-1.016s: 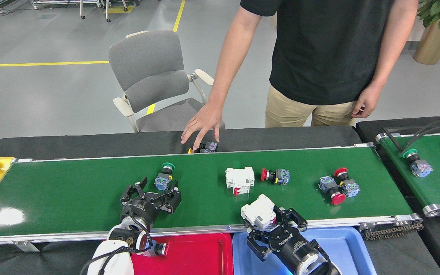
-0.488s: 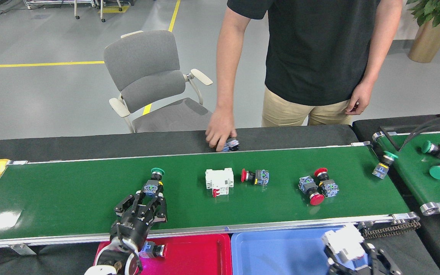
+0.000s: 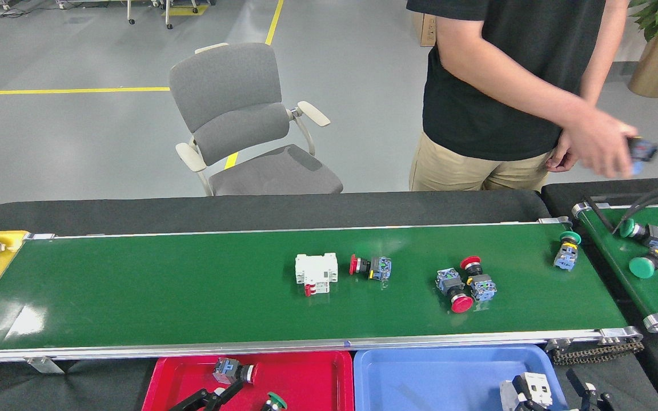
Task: Pick switch part from conveyor to tray
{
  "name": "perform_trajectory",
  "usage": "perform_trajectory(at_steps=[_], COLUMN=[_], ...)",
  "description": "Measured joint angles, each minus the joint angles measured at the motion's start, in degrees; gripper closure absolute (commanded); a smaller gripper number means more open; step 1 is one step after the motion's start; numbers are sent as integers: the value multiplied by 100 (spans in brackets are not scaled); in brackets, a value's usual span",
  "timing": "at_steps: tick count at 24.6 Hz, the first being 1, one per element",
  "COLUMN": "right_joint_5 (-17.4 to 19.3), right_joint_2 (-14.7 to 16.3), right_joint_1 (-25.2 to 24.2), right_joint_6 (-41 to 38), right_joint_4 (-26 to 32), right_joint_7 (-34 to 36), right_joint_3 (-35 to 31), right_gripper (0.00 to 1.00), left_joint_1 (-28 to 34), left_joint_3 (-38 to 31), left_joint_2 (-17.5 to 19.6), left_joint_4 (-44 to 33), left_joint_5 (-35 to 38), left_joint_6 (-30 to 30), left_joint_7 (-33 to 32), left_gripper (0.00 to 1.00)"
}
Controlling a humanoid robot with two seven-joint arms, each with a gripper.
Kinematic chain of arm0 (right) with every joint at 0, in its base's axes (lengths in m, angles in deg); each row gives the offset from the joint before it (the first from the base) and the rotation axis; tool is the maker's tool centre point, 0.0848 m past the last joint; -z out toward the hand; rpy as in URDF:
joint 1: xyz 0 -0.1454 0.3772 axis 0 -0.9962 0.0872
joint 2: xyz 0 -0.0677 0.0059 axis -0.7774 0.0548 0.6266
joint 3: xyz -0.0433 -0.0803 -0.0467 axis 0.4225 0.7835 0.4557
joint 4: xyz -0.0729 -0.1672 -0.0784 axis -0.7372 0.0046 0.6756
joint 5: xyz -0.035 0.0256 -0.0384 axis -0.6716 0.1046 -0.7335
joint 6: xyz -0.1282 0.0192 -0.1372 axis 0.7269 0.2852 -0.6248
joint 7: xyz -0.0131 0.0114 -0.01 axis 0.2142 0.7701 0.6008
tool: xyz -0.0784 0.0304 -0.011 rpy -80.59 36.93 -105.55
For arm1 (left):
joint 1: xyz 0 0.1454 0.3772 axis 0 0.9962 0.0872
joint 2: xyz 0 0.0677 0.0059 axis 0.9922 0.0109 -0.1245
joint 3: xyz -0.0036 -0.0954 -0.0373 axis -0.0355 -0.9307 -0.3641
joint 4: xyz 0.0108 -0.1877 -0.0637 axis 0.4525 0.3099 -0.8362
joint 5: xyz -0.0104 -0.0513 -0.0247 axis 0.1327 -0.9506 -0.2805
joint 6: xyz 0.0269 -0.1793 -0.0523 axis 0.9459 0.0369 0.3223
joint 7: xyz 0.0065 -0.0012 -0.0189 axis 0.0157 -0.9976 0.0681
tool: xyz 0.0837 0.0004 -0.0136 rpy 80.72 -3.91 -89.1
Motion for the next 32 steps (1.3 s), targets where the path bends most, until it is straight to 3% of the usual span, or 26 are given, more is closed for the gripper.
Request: perform_trajectory(at_steps=[3,7,14,20,24,28,32], right_joint_5=[1,-1,-67,-621,-678,-678,-684], right_joint_2=[0,8,-43,-551,-580,-654,-819], right_joint_1=[192,371,1515,2115,2385,2688,2954], right_joint_6=[7,2,-21,528,976,1264,1416], right_joint_4=[0,-8,-339,-953,-1211,-1493,-1730], right_joint_7=[-98,-132,-678,-932,-950,-951,-953], right_joint_3=[-1,4,699,1505,2032,2419,2553], right_gripper=[1,1,1,1,1,1,1], left_joint_1=[13,-11,-158,-890,-1527,-2257,-2647], left_joint_3=[-78,-144,-135,162,818,896,831], left_joint_2=[-49,-49,-64,-111,-377,-697,-725], left_joint_4=[-5,-6,-6,53,532,1357,1851], left_joint_5=[0,0,0,43,96,560,641], left_joint_6=[1150,1857,2105,2167,2227,2442,2514], left_joint_7=[39,61,82,-112,-495,-598,-613], left_gripper=[0,0,0,0,0,0,0])
